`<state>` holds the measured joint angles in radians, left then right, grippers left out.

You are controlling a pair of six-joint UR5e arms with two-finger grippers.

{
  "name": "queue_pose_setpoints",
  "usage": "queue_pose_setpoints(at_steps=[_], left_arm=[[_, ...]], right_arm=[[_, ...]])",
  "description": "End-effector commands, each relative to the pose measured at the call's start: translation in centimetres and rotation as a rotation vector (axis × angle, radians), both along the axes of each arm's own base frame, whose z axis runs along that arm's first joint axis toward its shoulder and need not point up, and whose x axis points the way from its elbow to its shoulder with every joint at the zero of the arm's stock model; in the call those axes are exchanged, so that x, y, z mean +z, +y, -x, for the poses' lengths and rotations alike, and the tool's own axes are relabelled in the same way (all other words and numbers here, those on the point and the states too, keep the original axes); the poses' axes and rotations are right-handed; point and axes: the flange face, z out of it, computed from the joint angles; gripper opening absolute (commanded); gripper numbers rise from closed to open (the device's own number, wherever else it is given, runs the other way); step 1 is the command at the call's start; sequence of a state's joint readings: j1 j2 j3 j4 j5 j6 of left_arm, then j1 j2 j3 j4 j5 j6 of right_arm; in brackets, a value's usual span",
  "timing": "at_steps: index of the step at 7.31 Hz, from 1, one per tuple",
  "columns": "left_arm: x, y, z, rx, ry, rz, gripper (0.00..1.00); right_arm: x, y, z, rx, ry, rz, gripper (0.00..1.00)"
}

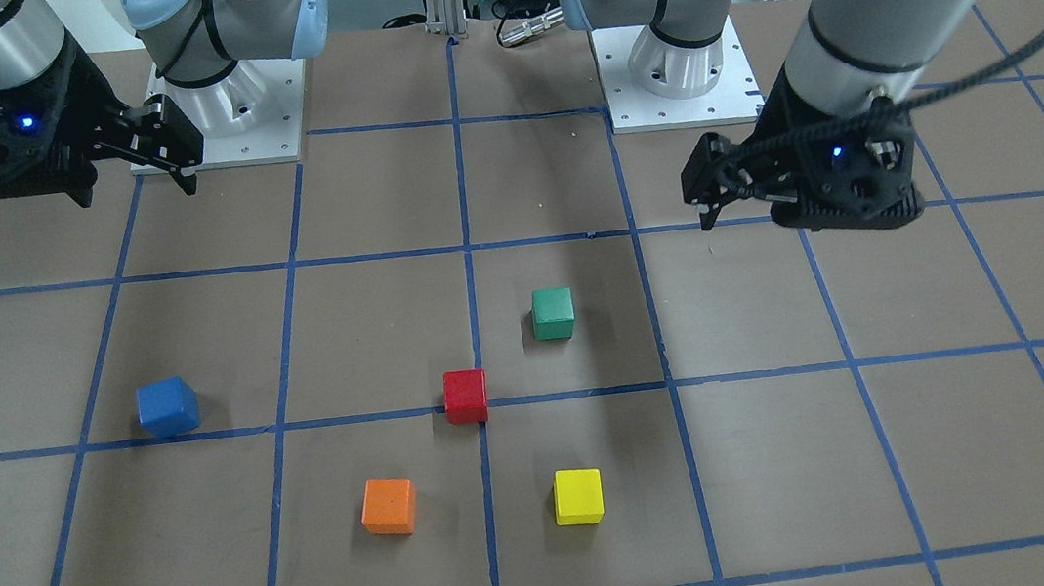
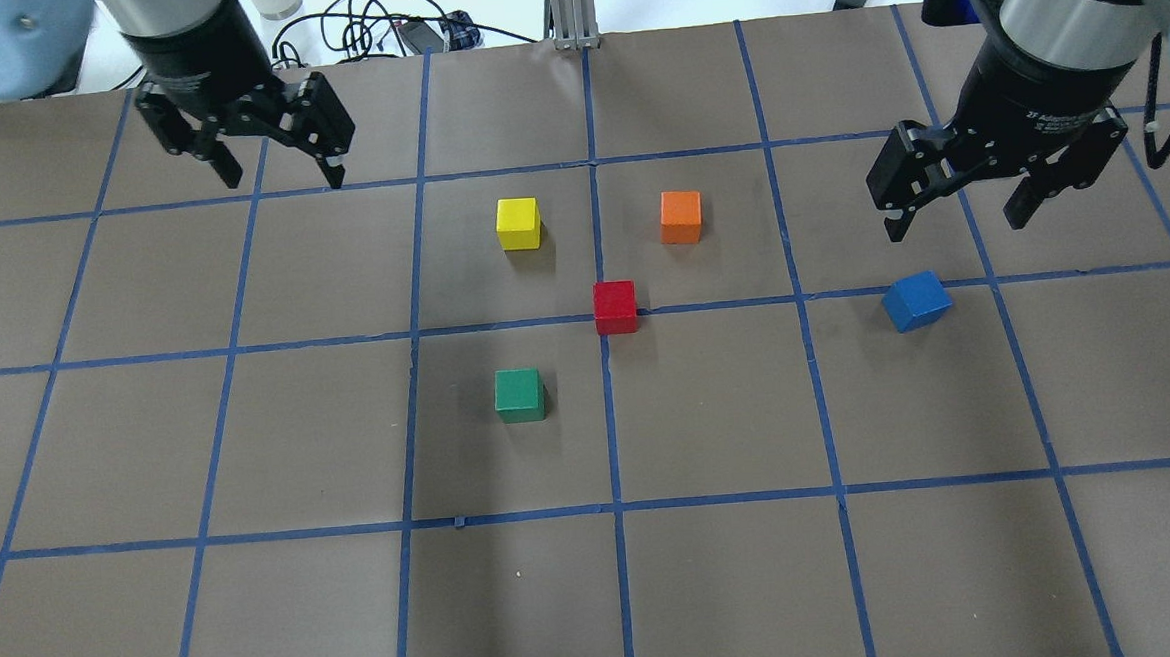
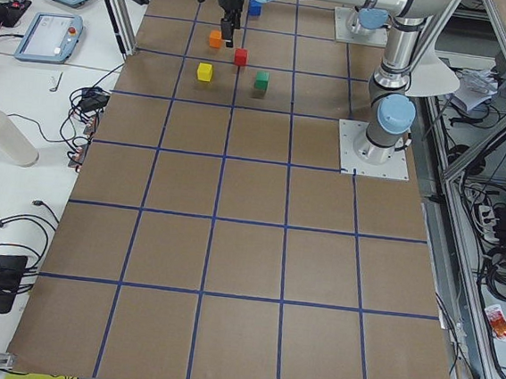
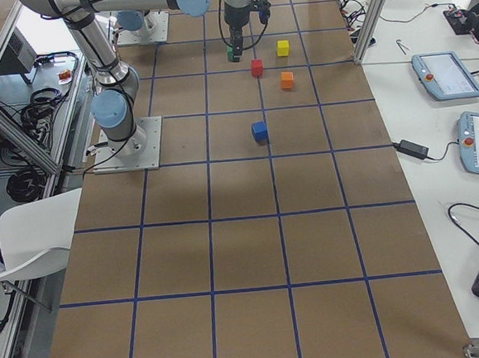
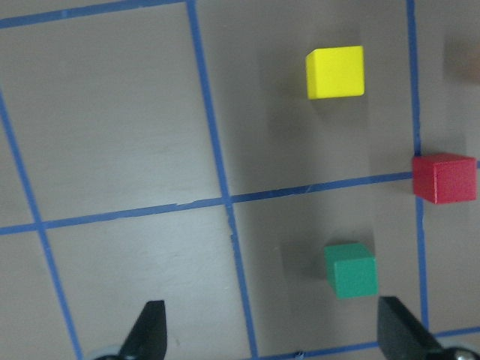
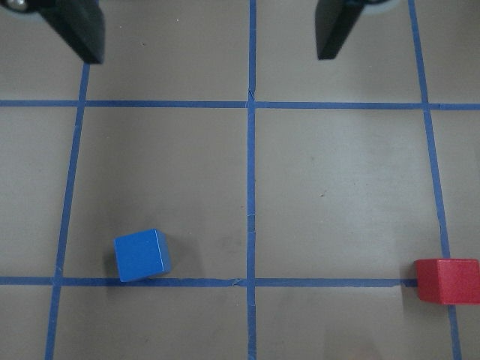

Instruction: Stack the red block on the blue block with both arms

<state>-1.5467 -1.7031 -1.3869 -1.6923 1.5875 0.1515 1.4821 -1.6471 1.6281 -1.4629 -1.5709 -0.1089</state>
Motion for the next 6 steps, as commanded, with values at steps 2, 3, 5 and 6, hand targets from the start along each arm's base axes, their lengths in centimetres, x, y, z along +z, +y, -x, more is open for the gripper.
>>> queue_pose_setpoints(at_steps=[2,3,5,6], left_arm=[[-0.2,4.2,1.3,0.028,0.008,0.091,1.0],[-1.2,4.0,1.7,0.025,0.011,0.078,1.0],[-0.7,3.8,2.0,0.007,0.008,0.092,1.0],[-0.7,4.3,2.1,-0.003,0.009,0.09,1.0]], right_arm=[[0.0,-0.1,0.7,0.009,-0.004,-0.001,1.0],[0.0,-0.1,0.7,0.007,-0.001,-0.002,1.0],[0.0,-0.2,0.6,0.005,-0.014,-0.002,1.0],[0.1,-0.3,0.6,0.005,-0.014,0.001,1.0]])
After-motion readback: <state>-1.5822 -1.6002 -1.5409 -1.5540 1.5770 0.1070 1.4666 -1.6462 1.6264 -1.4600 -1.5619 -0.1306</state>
